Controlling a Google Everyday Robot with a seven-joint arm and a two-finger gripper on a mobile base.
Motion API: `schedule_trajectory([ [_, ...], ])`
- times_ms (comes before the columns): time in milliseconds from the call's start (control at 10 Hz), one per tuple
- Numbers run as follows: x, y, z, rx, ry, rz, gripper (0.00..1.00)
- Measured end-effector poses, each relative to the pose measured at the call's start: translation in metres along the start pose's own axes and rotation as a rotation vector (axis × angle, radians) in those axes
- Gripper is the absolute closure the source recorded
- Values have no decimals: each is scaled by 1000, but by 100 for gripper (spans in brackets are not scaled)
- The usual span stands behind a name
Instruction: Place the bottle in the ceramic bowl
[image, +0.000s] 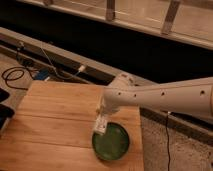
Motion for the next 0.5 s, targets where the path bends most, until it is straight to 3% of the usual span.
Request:
schedule_trajectory([
  [200,-2,-7,7,18,20,30,100],
  [500,3,-37,20,71,34,97,100],
])
